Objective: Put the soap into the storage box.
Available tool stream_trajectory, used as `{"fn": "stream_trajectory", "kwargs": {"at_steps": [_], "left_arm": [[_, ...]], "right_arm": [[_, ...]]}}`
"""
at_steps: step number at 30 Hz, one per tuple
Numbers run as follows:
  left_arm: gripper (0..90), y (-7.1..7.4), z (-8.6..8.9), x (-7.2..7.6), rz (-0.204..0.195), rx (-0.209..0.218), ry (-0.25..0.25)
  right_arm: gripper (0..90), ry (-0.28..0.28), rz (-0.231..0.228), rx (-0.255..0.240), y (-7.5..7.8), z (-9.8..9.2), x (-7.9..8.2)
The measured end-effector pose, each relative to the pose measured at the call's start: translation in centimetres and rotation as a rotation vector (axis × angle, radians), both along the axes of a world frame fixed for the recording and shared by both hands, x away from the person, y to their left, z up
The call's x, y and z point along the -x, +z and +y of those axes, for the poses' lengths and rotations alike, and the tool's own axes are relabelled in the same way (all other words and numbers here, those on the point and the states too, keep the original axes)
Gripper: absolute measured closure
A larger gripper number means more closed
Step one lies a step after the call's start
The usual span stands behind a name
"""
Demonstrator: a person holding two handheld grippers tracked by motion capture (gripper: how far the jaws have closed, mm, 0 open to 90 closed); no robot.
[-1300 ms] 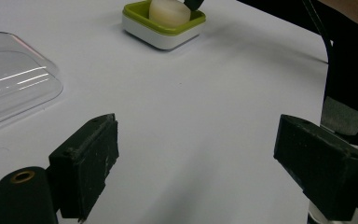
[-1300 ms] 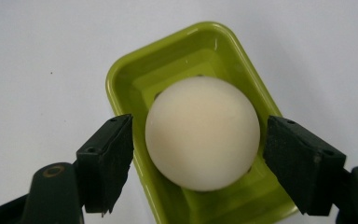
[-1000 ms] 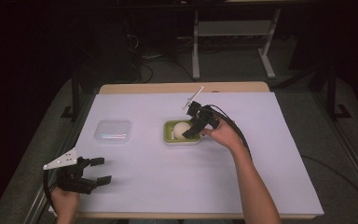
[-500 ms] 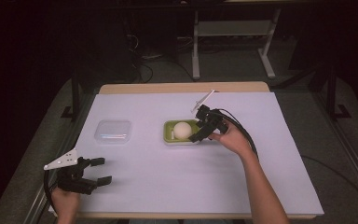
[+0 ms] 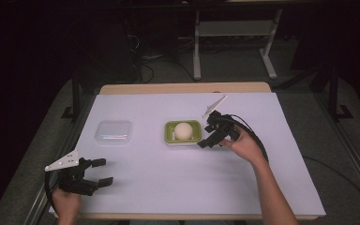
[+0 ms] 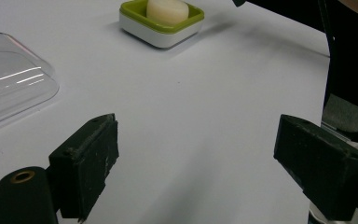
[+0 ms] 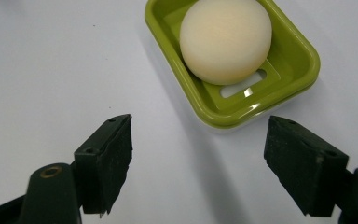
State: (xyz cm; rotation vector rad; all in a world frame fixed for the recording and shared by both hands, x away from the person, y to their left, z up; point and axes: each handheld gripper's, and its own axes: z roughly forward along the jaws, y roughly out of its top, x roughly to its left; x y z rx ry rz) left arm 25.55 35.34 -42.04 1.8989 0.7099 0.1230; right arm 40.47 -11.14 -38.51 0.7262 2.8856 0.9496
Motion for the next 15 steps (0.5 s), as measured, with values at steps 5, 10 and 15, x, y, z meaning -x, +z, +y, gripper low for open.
{"fn": "stream_trajectory", "kwargs": {"at_steps": [5,10,15], "left_arm": [[13.1,0.1,-0.1,0.1,-0.005,-0.004,-0.001],[13.1,0.0,-0.1,0.0,-0.003,-0.006,-0.001],[13.1,0.0,-0.1,0.0,-0.001,-0.015,-0.005]], "right_arm": [[22.6,-0.001,-0.006,-0.012,-0.1,-0.7,0.8],[22.6,0.007,-0.020,-0.019,-0.3,-1.4,1.5],[22.4,-0.005,-0.015,-0.022,-0.5,-2.1,2.5]]}}
